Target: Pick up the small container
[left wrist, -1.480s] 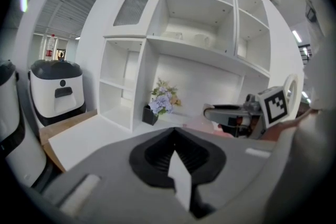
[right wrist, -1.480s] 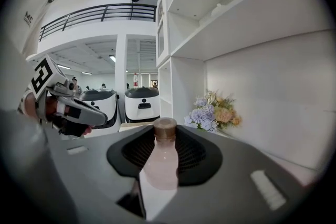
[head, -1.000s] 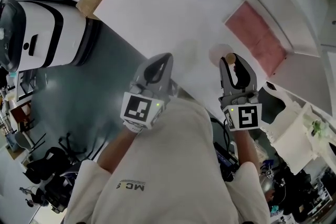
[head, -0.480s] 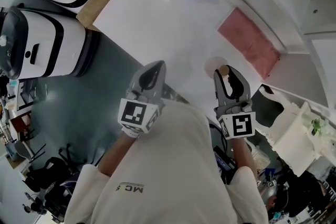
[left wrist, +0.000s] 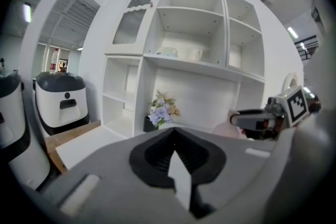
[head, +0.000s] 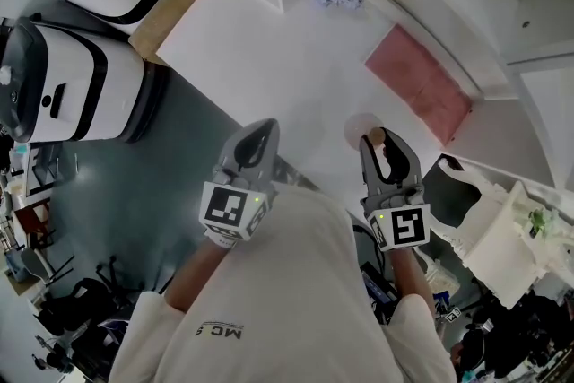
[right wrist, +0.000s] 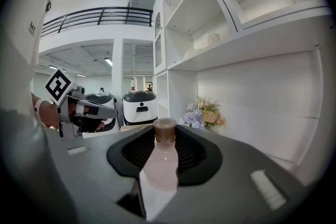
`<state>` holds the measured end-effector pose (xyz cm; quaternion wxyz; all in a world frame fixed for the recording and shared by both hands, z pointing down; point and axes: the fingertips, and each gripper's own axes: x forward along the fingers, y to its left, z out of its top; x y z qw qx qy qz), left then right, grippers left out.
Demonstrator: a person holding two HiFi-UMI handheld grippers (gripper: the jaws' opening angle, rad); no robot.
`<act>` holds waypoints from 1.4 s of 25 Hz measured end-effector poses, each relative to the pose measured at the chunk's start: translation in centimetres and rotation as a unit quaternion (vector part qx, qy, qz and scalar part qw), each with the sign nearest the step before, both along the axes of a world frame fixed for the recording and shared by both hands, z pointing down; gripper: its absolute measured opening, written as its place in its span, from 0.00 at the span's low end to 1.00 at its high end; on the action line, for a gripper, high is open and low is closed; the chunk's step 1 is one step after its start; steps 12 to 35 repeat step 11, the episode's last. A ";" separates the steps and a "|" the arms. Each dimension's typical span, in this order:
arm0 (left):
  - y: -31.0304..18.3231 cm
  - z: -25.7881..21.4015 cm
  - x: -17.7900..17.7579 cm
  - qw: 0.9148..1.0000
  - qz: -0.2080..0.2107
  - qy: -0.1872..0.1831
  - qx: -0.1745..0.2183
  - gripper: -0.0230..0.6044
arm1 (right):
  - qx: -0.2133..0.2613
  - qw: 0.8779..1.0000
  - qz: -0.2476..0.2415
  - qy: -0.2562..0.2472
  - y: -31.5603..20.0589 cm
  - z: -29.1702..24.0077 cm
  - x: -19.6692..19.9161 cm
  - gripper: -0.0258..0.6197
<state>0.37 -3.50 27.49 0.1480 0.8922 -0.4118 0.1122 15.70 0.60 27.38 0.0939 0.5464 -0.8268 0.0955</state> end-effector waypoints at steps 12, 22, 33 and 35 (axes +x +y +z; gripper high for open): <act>0.6 -0.2 -0.3 1.000 -0.001 -0.008 -0.002 0.04 | -0.003 1.000 0.000 -0.009 0.4 0.0 -0.1 0.23; 0.6 -0.2 -0.3 1.000 -0.001 -0.008 -0.002 0.04 | -0.003 1.000 0.000 -0.009 0.4 0.0 -0.1 0.23; 0.6 -0.2 -0.3 1.000 -0.001 -0.008 -0.002 0.04 | -0.003 1.000 0.000 -0.009 0.4 0.0 -0.1 0.23; 0.6 -0.2 -0.3 1.000 -0.001 -0.008 -0.002 0.04 | -0.003 1.000 0.000 -0.009 0.4 0.0 -0.1 0.23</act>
